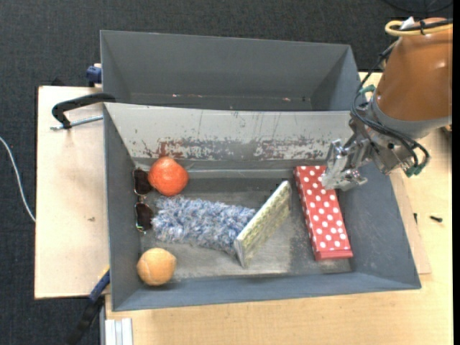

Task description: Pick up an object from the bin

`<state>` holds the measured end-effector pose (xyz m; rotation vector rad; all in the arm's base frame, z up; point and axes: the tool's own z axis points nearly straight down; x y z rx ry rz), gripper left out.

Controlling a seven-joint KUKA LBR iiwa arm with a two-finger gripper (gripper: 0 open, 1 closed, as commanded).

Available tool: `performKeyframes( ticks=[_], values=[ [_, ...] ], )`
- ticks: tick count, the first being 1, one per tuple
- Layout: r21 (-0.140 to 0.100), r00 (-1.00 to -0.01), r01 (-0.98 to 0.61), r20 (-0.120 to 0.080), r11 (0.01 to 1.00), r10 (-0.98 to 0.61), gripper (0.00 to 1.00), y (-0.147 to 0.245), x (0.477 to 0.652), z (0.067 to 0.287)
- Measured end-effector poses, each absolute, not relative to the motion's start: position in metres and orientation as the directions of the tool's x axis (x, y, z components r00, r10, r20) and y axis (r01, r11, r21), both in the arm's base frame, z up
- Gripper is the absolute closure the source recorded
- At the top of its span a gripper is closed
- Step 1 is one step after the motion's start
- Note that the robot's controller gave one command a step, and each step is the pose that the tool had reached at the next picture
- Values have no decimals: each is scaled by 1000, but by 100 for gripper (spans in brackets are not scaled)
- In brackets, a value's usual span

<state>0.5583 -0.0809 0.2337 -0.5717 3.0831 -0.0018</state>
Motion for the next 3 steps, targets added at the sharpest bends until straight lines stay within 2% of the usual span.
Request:
performKeyframes(
  ticks=[1, 2, 3],
  values=[
    [2, -991, -136, 1, 991, -136, 0, -98, 591, 133],
    [0, -991, -137, -3, 991, -137, 0, -98, 592, 135],
    [-4, -978, -210, -10, 978, -210, 0, -89, 597, 112]
  ],
)
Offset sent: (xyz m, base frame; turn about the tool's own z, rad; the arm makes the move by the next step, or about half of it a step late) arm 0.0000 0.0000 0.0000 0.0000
